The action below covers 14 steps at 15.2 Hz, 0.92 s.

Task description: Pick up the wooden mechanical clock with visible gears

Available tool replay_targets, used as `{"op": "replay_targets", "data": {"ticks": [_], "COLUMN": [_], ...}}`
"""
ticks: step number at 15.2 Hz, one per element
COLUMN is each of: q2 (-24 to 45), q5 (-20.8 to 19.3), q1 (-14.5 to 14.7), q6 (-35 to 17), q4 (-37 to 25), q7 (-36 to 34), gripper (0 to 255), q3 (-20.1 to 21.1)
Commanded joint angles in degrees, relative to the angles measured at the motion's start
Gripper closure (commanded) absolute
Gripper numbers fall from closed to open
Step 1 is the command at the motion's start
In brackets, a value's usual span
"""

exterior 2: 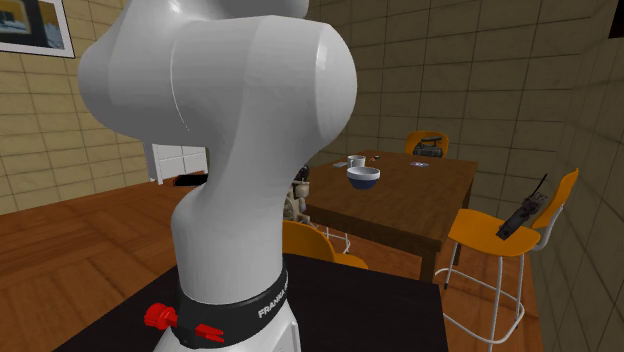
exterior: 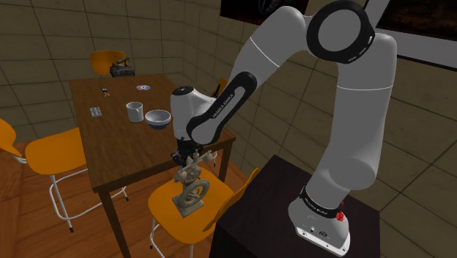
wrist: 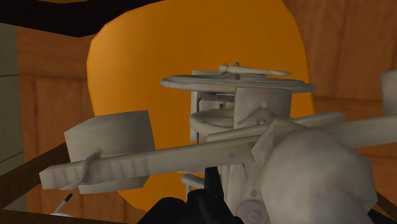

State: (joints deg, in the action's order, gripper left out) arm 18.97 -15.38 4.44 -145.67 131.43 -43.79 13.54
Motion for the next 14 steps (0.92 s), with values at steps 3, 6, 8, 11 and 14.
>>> {"op": "replay_targets", "data": {"ticks": [3,6,8,11,14], "q2": [-0.73,-2.85,-4.23,-6.24,-8.18], "q5": [0.43,1.68,2.50,3.69,4.83], "q1": [-0.13,-0.55,-0.79,-1.09,-1.33], "q6": [0.59,2.50,3.79,5.78,7.81], "q4": [0.17,0.26,0.25,0.15,-0.08], "q7": [0.30,1.28,1.92,2.86,3.76], "gripper": [255,255,255,255,255], "q3": [0.25,0.89,1.27,1.75,2.14]}}
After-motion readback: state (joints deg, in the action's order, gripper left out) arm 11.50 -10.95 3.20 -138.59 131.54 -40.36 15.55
